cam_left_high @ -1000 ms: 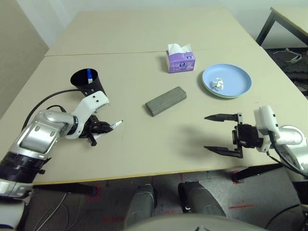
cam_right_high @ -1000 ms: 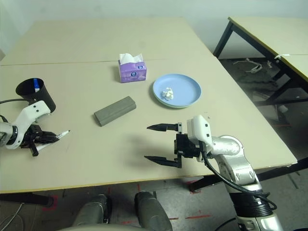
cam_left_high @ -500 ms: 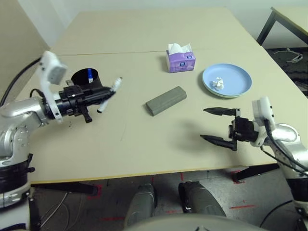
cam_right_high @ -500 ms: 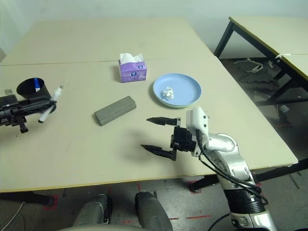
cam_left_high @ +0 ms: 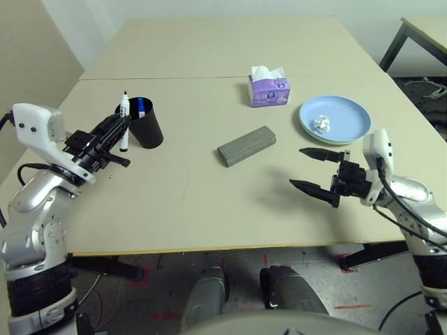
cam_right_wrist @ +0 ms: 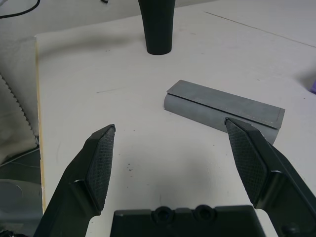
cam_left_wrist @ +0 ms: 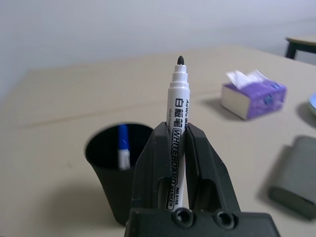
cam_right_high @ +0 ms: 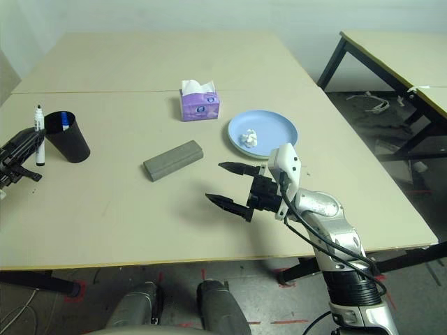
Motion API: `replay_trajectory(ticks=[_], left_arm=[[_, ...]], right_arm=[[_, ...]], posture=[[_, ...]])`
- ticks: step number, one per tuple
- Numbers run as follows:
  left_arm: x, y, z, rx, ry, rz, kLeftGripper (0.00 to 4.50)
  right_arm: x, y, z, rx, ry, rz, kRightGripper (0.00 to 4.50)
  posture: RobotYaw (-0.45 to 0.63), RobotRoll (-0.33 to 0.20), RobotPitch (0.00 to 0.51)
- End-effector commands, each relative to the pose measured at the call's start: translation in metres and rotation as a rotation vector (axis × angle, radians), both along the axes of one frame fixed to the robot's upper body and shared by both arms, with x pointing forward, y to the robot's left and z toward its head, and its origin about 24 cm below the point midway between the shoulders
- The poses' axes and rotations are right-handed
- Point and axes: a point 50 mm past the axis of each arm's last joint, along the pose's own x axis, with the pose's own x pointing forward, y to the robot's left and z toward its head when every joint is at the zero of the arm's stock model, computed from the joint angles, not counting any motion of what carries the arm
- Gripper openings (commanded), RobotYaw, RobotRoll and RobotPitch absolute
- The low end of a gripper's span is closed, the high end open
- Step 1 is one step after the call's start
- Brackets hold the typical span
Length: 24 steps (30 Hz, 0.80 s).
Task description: Organize and tidy the items on the table.
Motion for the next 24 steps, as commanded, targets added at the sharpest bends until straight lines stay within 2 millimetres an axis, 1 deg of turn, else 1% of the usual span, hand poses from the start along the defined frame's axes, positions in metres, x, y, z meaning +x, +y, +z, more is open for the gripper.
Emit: replay_trajectory(ticks=[1, 6, 9, 12, 16, 19, 24], left_arm=[[0.013, 0.0, 0.008, 0.012, -0.05, 0.015, 0.26], [0.033, 0.0, 0.026, 0.059, -0.122, 0.008, 0.26], [0.043, 0.003, 0.032, 0.076, -0.146, 0.007, 0.26], [0.054, 0.01, 0.034, 0.099, -0.146, 0.03, 0.26], [0.067, 0.02, 0.03, 0.096, -0.133, 0.069, 0.26], [0.075, 0.026, 0.021, 0.098, -0.118, 0.093, 0.26], [0.082, 0.025, 0.009, 0.115, -0.105, 0.08, 0.26]], right_arm=[[0.002, 0.001, 0.001, -0.009, -0.003, 0.003, 4.5], [0.001, 0.0, 0.0, -0.021, -0.003, 0.005, 4.5], [0.0, -0.001, 0.0, -0.026, -0.004, 0.004, 4.5], [-0.001, -0.002, 0.0, -0.028, -0.006, 0.001, 4.5], [-0.002, -0.003, 0.001, -0.032, -0.01, -0.001, 4.5], [-0.004, -0.003, 0.002, -0.036, -0.012, -0.002, 4.5], [-0.007, -0.004, 0.004, -0.041, -0.017, -0.004, 4.5]], posture=[[-0.04, 0.0, 0.092], [-0.05, 0.0, 0.093], [-0.06, 0.0, 0.095], [-0.06, 0.0, 0.097], [-0.07, 0.0, 0.1], [-0.08, 0.0, 0.101], [-0.1, 0.0, 0.103]])
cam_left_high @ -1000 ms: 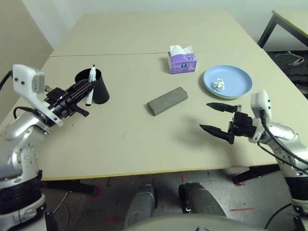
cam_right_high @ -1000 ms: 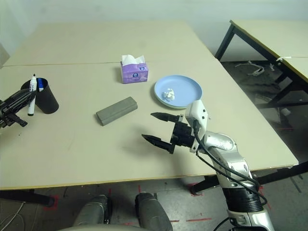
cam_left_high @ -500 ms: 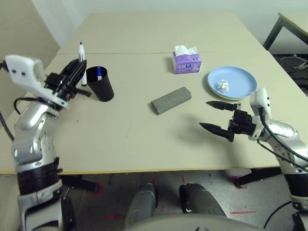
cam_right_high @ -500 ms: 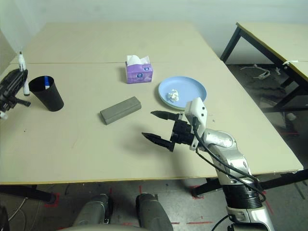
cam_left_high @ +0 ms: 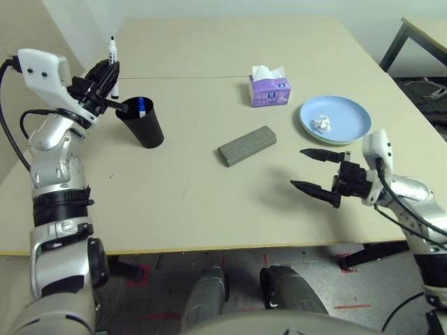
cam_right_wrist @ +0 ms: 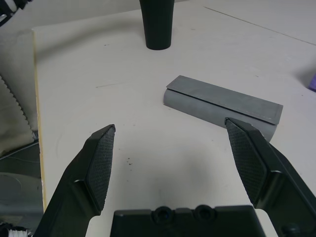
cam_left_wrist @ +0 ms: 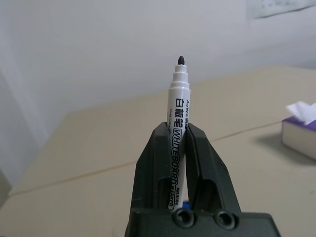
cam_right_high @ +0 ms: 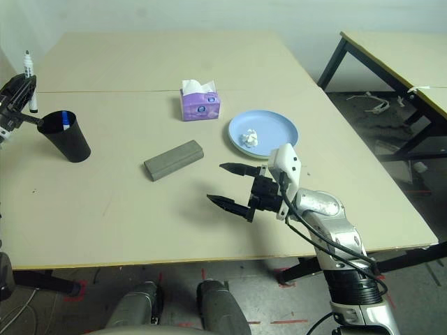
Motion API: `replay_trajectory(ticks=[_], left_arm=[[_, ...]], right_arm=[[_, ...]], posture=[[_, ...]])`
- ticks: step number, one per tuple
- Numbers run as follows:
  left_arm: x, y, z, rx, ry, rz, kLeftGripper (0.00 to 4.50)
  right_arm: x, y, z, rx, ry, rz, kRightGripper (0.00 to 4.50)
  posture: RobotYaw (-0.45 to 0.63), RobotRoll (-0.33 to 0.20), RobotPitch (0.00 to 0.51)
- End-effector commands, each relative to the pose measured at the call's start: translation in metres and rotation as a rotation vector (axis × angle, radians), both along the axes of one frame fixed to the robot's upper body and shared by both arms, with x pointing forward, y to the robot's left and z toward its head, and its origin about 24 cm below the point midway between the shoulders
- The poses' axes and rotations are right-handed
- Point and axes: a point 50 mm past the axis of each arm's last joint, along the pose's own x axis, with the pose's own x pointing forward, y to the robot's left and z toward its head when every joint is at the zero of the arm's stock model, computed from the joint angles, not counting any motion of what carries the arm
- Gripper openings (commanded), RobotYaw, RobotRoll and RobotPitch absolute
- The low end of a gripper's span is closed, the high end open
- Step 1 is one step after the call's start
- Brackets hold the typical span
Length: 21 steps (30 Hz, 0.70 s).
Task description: Organize and tidy the items on the table.
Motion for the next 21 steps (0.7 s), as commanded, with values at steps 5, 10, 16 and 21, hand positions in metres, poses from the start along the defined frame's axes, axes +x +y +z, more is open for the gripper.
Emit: replay_trajectory(ticks=[5, 10, 16, 21], left_arm=[[0.01, -0.006, -0.009, 0.02, 0.001, -0.03, 0.26], [0.013, -0.008, -0.012, 0.007, -0.001, -0.039, 0.26], [0.012, -0.006, -0.017, -0.012, 0.0, -0.024, 0.26], [0.008, -0.001, -0.023, -0.028, -0.015, 0.041, 1.27]], right_arm=[[-0.005, -0.003, 0.005, -0.02, -0.01, -0.007, 4.5], [-0.006, -0.004, 0.006, -0.023, -0.011, -0.008, 4.5], [-0.008, -0.004, 0.006, -0.025, -0.01, -0.01, 4.5], [-0.005, -0.003, 0.007, -0.024, -0.015, -0.007, 4.5]], posture=[[-0.11, 0.0, 0.106], [-0.11, 0.0, 0.109], [-0.11, 0.0, 0.109], [-0.1, 0.0, 0.109]])
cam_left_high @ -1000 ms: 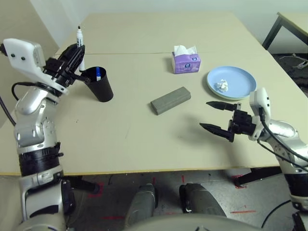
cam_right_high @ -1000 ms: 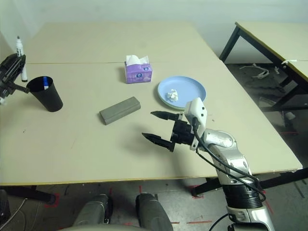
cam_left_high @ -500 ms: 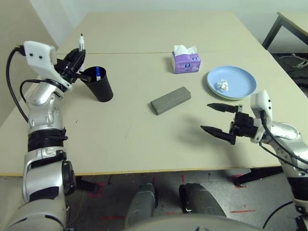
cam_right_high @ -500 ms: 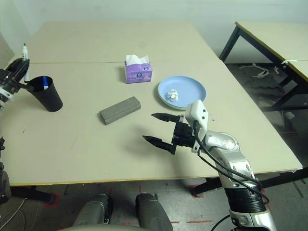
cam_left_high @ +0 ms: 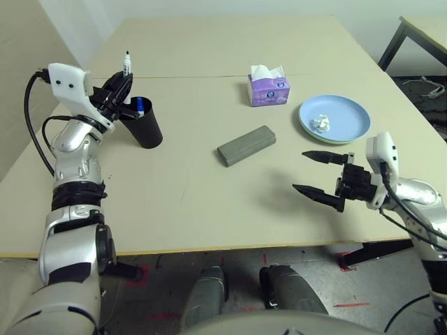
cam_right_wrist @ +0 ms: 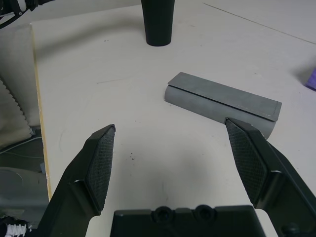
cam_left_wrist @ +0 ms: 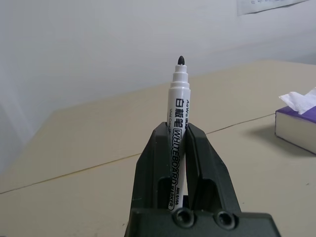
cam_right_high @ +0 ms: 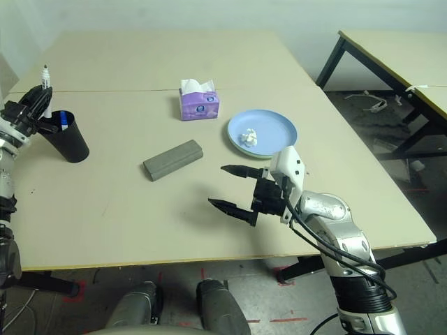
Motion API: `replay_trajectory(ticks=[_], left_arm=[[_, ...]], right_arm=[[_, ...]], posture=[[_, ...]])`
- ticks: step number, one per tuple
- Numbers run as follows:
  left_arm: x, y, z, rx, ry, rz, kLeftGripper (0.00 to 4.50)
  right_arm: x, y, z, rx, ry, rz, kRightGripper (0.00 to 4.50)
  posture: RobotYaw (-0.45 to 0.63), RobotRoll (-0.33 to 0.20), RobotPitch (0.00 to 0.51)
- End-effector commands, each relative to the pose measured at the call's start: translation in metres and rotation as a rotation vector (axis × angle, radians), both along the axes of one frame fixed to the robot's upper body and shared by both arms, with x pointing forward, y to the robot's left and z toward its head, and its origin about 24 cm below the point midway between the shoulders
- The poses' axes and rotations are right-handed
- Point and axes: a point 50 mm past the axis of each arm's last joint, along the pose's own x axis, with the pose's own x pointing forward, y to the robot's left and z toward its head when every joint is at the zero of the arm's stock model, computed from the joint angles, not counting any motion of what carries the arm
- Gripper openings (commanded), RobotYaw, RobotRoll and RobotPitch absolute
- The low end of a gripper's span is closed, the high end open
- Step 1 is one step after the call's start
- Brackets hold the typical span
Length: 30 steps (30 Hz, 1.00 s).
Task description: Organize and tidy the items on the table.
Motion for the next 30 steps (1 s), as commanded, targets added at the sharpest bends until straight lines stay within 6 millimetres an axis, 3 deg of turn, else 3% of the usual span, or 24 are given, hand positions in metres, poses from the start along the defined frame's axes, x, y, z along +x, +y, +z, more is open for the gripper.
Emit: replay_trajectory(ticks=[1, 9, 16, 23, 30], left_arm=[[-0.004, 0.005, -0.009, -0.017, 0.001, 0.04, 1.65], [-0.011, 0.012, -0.009, -0.039, -0.009, 0.057, 4.38], [-0.017, 0.01, -0.011, -0.063, 0.009, -0.018, 4.45], [-0.048, 0.017, -0.014, -0.064, 0.082, -0.127, 4.45], [-0.114, 0.056, -0.023, -0.08, 0.145, -0.019, 4.45]], right_arm=[[0.001, -0.001, 0.004, -0.004, -0.011, -0.005, 4.5], [0.003, -0.001, 0.005, -0.006, -0.017, 0.0, 4.5], [0.006, -0.001, 0.009, 0.031, -0.029, -0.03, 4.5], [0.019, -0.019, 0.033, 0.137, -0.111, -0.213, 4.5], [0.029, -0.102, 0.042, 0.146, -0.176, -0.62, 4.5]], posture=[[-0.1, 0.0, 0.109], [-0.1, 0.0, 0.108], [-0.11, 0.0, 0.105], [-0.12, 0.0, 0.103], [-0.11, 0.0, 0.101]])
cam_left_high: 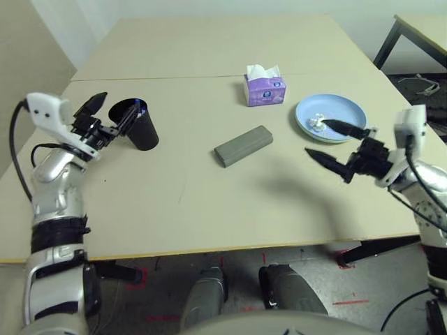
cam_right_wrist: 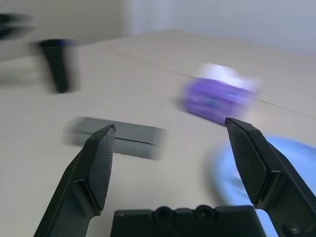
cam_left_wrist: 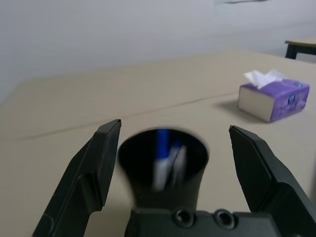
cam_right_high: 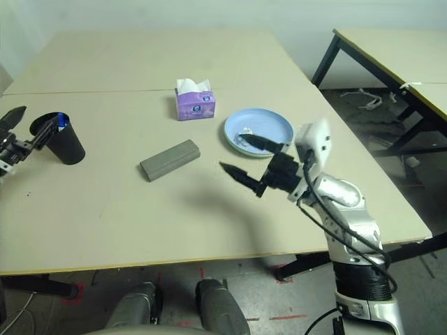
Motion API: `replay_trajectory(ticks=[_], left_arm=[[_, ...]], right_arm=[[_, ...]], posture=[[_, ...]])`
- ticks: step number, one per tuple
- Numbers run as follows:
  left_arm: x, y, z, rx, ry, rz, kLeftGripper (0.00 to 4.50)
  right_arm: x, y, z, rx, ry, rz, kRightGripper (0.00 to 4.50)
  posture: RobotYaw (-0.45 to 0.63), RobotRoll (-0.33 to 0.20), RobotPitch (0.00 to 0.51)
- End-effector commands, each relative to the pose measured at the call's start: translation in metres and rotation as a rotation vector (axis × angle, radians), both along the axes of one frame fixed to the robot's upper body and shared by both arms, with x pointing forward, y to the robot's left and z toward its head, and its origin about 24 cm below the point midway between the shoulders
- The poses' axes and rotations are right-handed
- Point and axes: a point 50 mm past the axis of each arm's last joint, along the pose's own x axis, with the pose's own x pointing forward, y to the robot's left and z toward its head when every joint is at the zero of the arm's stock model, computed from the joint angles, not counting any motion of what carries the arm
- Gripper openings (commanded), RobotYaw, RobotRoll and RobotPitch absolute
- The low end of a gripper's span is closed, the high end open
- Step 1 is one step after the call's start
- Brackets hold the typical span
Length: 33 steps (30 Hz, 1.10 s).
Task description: Organize and tidy the items on the table.
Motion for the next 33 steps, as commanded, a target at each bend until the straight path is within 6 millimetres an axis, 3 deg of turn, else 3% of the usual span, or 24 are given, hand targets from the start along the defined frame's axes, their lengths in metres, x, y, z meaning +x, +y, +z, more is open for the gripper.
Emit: replay_trajectory(ticks=[1, 7, 16, 28, 33], left_arm=[[-0.022, 0.009, 0.0, -0.01, 0.01, 0.041, 4.45], [-0.051, 0.021, -0.023, -0.022, 0.098, 0.144, 4.45], [-0.055, 0.018, -0.044, -0.056, 0.133, 0.185, 4.45], [-0.052, 0.013, -0.032, -0.022, 0.122, 0.153, 4.45], [-0.054, 0.014, -0.024, -0.015, 0.111, 0.162, 4.45]], right_arm=[[0.0, -0.036, -0.002, 0.004, -0.01, -0.175, 4.5], [-0.007, -0.07, -0.026, -0.008, 0.039, -0.375, 4.5], [-0.007, -0.078, -0.073, -0.053, 0.096, -0.522, 4.5], [-0.005, -0.078, -0.077, -0.052, 0.077, -0.561, 4.5], [-0.008, -0.077, -0.076, -0.056, 0.071, -0.571, 4.5]], posture=[[-0.1, 0.0, 0.101], [-0.08, 0.0, 0.102], [-0.07, 0.0, 0.105], [-0.03, 0.0, 0.144], [-0.04, 0.0, 0.138]])
